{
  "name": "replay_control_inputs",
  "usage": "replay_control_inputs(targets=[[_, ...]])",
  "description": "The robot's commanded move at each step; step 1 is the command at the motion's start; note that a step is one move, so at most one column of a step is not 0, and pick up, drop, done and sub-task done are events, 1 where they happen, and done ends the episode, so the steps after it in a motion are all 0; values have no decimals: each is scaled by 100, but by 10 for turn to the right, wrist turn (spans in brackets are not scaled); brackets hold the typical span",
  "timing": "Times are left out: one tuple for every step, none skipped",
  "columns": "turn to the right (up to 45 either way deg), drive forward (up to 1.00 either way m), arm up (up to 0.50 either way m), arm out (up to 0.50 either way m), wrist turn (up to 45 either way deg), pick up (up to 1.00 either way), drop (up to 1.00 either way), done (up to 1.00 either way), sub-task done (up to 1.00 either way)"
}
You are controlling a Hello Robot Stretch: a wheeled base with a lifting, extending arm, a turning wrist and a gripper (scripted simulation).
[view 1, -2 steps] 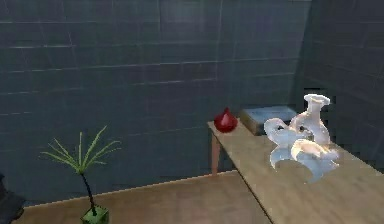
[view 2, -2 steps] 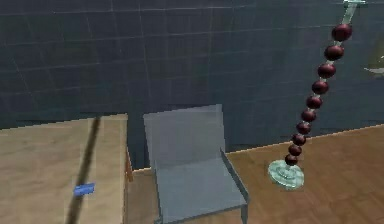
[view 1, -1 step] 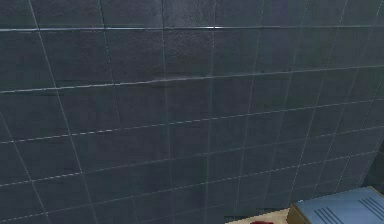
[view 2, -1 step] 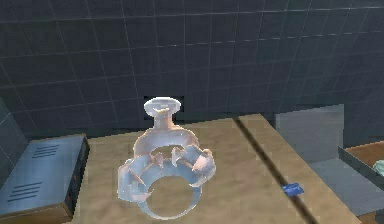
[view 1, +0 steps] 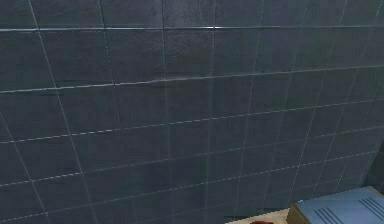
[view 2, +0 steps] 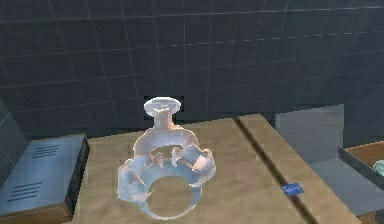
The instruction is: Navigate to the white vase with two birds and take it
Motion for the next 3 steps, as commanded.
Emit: replay_control_inputs(targets=[[0,0,38,0,0,0,0,0,0],[0,0,0,16,0,0,0,0,0],[0,0,0,0,450,0,0,0,0]])
